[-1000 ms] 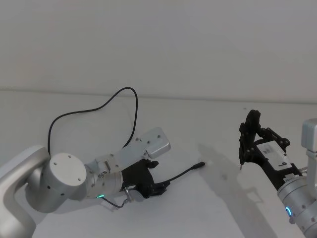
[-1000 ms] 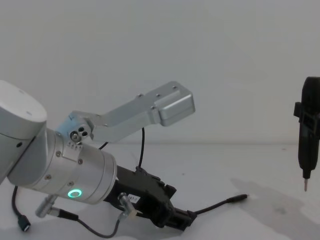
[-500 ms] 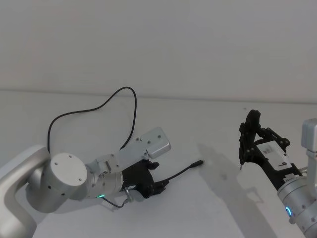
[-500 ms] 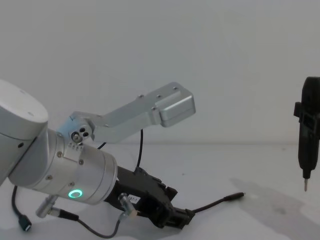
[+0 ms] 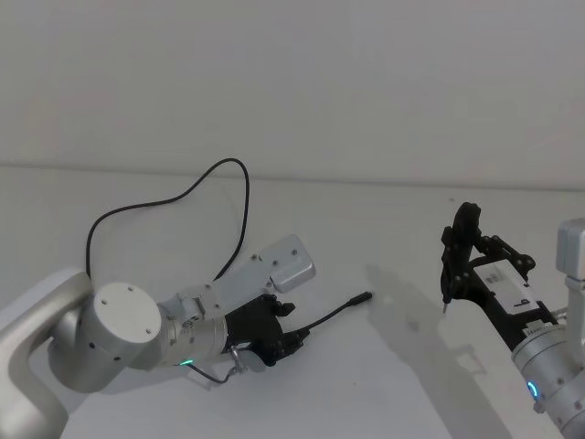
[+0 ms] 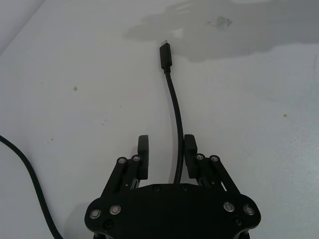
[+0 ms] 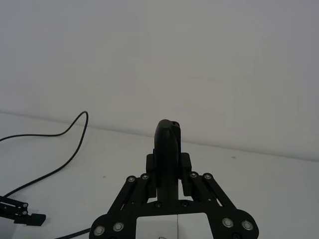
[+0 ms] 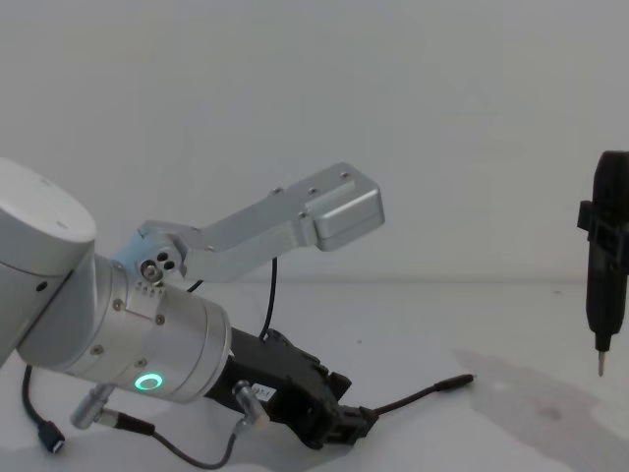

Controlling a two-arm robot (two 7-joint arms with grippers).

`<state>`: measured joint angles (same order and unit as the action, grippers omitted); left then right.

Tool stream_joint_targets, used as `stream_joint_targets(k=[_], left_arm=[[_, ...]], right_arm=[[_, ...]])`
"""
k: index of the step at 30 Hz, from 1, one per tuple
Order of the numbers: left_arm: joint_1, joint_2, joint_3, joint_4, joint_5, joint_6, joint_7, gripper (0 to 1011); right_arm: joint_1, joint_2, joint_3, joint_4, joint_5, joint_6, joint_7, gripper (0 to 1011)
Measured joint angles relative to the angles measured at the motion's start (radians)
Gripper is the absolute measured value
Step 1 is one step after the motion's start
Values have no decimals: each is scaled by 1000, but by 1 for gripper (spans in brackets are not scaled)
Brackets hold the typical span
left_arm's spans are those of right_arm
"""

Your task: Pick up the data cable with the one hand.

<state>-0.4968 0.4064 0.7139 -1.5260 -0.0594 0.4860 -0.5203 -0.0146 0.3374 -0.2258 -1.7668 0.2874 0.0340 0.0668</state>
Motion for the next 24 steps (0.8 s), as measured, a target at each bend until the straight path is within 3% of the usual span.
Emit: stream_joint_targets(k=[4, 15, 24], left_arm=[[0, 0, 0, 0, 0, 1, 0, 386], [0, 0, 0, 2, 3, 3, 1, 53], [0, 0, 0, 2, 3, 3, 1, 43]], right_arm=[[0, 0, 0, 0, 0, 0, 0, 268], [0, 0, 0, 0, 0, 0, 0, 268], [0, 0, 0, 0, 0, 0, 0, 268]])
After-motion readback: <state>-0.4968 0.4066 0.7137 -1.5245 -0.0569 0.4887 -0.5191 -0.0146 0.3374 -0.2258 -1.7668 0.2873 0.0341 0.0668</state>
